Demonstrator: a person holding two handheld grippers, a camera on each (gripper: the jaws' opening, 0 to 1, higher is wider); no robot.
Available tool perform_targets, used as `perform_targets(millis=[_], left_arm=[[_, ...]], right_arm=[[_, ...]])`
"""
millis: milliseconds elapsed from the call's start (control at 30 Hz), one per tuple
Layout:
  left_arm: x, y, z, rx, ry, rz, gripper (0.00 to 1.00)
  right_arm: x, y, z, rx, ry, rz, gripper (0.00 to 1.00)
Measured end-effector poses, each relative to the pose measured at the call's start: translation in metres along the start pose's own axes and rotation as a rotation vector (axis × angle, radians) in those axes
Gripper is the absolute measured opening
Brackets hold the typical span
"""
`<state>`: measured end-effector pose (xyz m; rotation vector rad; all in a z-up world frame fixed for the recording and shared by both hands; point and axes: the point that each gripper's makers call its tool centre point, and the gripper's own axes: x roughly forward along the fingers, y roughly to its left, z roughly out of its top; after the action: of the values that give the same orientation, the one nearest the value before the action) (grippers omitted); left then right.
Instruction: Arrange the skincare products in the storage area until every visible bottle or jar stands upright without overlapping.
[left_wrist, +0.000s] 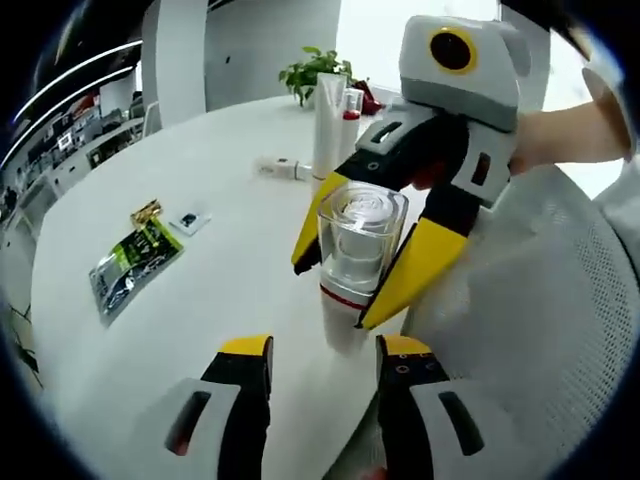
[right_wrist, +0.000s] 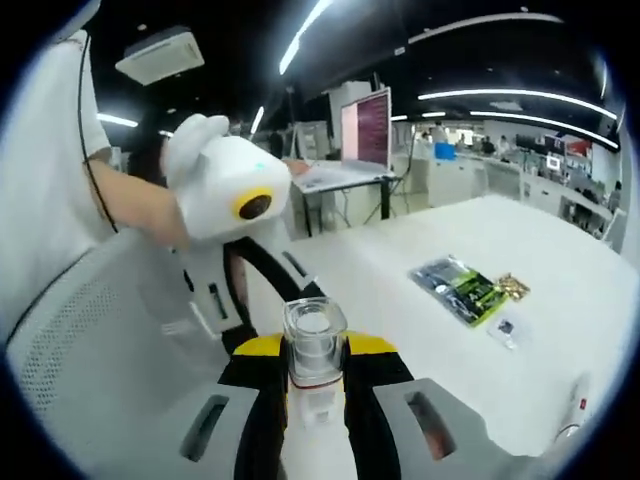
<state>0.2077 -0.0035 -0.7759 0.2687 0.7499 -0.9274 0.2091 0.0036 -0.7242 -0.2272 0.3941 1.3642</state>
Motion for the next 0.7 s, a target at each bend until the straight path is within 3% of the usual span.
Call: perform_targets(millis=[200, 533, 700], left_arm=[[0.004, 0.000, -0.007, 0.003, 0.023, -0.009, 0.35], [0.008, -0.003, -0.012, 0.004, 0.047, -0.029, 0.35], [0.010, -0.006, -0.015, 0.007, 0.064, -0.042, 0.35]], right_arm=[[0.004, -0.006, -0.010, -0.047, 0.013, 0.010, 0.20], [0.006, -0.006, -0.017, -0.051, -0.001, 0.020, 0.20], [0.009, -0.002, -0.020, -0.131, 0.032, 0.035, 0.21]])
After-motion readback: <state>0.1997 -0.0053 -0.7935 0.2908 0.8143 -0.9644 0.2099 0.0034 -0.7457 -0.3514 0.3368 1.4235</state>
